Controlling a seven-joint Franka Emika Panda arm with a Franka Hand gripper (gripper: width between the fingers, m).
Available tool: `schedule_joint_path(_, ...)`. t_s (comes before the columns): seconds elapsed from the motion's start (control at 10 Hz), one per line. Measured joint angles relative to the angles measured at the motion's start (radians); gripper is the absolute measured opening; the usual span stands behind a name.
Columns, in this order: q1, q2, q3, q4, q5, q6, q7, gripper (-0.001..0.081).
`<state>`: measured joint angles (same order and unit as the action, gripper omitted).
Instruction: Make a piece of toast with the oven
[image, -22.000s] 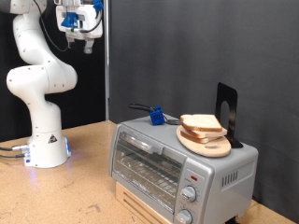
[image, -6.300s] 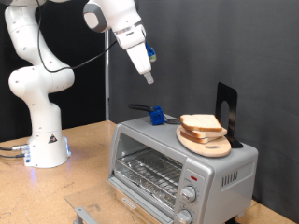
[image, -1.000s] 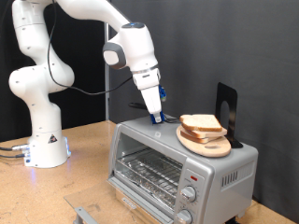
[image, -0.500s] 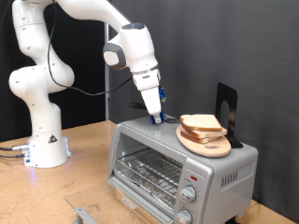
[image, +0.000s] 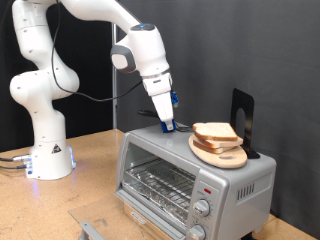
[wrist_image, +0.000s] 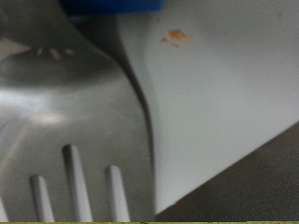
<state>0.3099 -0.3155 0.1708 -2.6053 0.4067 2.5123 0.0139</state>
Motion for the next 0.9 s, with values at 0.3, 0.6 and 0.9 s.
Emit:
schedule_joint_path(0.3,0.0,-0.008,0.0,0.0,0.0,-0.03,0.003,0.0806)
schedule_joint_path(0.6,0.0,-0.008,0.001,0.0,0.0,-0.03,0.005,0.0806)
schedule_joint_path(0.9,0.0,-0.008,0.002,0.0,-0.001,-0.03,0.012,0.0686)
